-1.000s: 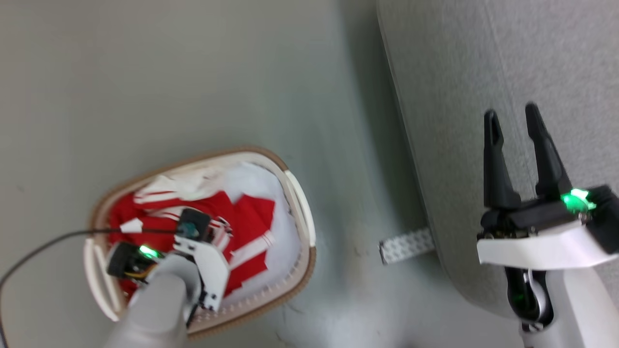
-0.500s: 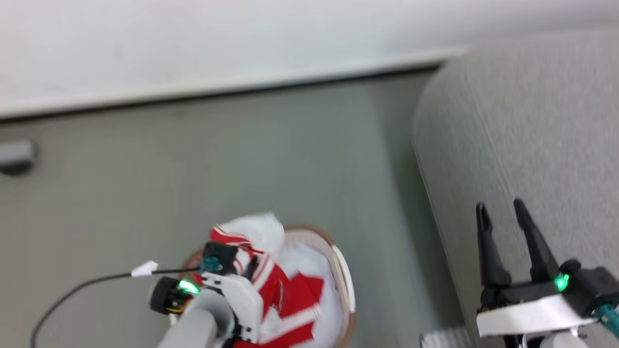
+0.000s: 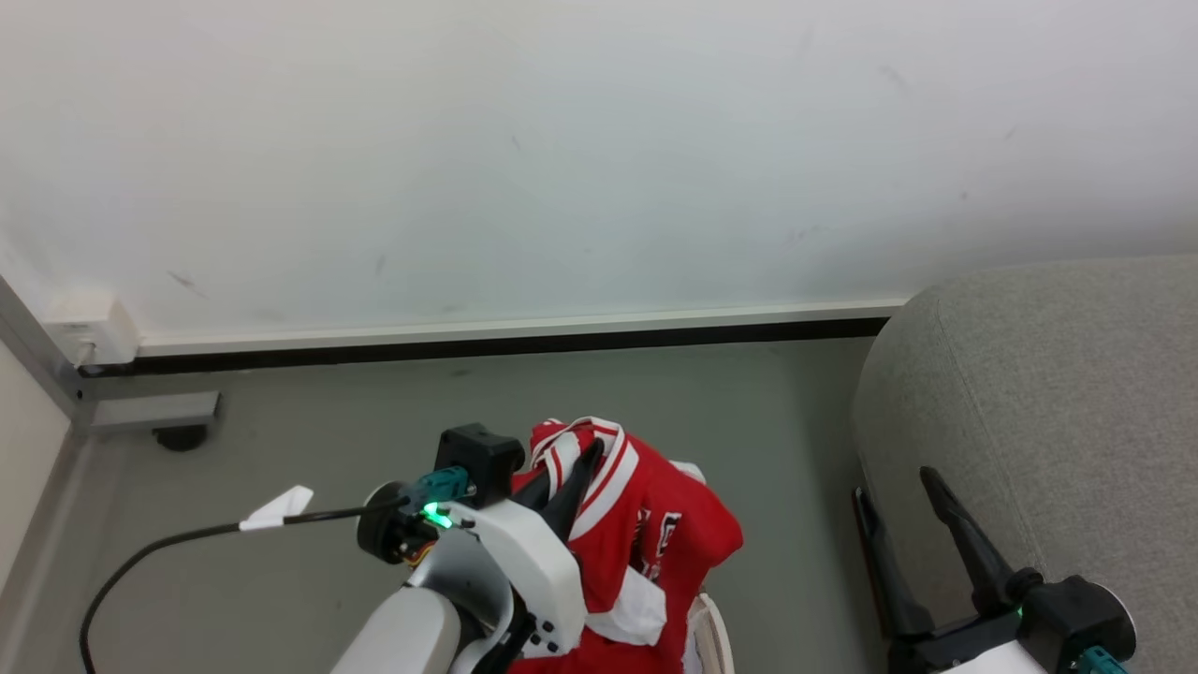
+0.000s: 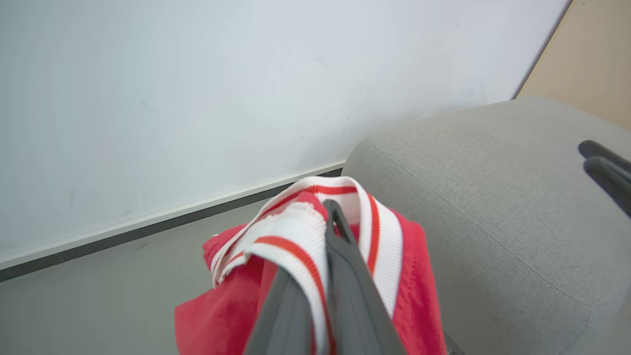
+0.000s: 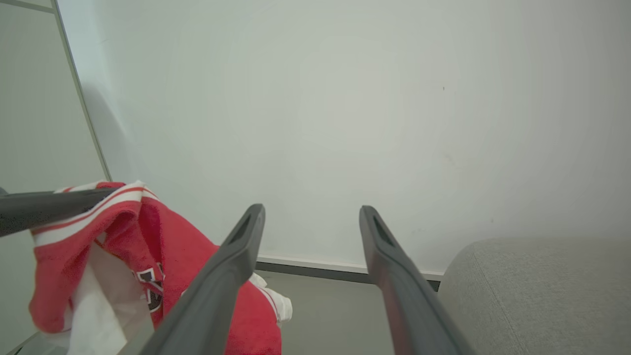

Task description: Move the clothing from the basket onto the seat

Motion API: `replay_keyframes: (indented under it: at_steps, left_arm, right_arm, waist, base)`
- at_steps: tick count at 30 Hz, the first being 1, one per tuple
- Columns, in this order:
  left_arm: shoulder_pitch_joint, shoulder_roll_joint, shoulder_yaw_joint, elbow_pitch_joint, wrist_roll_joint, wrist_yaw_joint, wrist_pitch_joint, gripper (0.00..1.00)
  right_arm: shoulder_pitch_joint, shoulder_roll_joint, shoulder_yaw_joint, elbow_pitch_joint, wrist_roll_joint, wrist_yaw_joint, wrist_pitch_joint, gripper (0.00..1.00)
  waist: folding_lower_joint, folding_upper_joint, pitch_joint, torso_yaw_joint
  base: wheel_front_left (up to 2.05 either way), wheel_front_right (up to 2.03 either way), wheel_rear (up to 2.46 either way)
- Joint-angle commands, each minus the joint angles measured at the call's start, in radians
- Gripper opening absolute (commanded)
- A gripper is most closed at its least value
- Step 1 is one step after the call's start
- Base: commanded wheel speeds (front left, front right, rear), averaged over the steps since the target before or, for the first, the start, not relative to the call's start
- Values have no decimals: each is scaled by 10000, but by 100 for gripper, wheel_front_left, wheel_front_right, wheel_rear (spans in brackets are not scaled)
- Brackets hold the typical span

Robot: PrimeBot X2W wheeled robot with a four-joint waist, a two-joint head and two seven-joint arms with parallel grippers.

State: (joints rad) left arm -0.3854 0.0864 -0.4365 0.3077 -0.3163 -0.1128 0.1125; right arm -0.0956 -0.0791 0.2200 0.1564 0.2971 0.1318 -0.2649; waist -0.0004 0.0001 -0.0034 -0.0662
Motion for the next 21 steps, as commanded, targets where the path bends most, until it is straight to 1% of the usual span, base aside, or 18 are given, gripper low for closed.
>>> replay_keyframes:
  at_steps: [1, 5, 9, 14, 17, 18, 19, 21]
  left_arm:
    - [274, 141, -37, -745, -88, 78, 315, 0]
    - [454, 251, -188, -2194, -159, 123, 993, 0]
    - [430, 353, -397, -3047, -142, 105, 1503, 0]
    - [367, 305, -671, -3633, -203, 77, 1788, 0]
    - [427, 288, -845, -3873, -237, 45, 1931, 0]
    - [456, 290, -903, -3939, -265, 43, 1962, 0]
    - [456, 290, -903, -3939, -265, 43, 1962, 0]
    - [500, 289, -997, -4045, -306, 30, 2021, 0]
  right_arm:
    - [101, -262, 309, 25, -47, -21, 7, 100]
    - [-87, -778, 996, -45, -58, -21, 7, 100]
    - [-445, -1291, 1866, -118, 93, -21, 7, 100]
    - [-976, -1738, 2949, -5, 404, -21, 7, 100]
    - [-1394, -1941, 3802, 286, 615, -21, 15, 100]
    - [-1548, -1978, 4035, 380, 706, -21, 43, 100]
    - [-1548, -1978, 4035, 380, 706, -21, 43, 100]
    - [-1874, -2062, 4543, 581, 962, -21, 125, 100]
  waist:
    - [4, -1, -208, 57]
    - [4, -1, -289, 56]
    - [4, -1, -337, 26]
    - [4, -1, -392, 10]
    - [4, -1, -435, 34]
    - [4, -1, -453, 47]
    - [4, -1, -453, 47]
    - [4, -1, -482, 74]
  base:
    - [0, 0, 0]
    - [0, 0, 0]
    - [0, 0, 0]
    - [0, 0, 0]
    - [0, 0, 0]
    - [0, 0, 0]
    - [0, 0, 0]
    - [0, 0, 0]
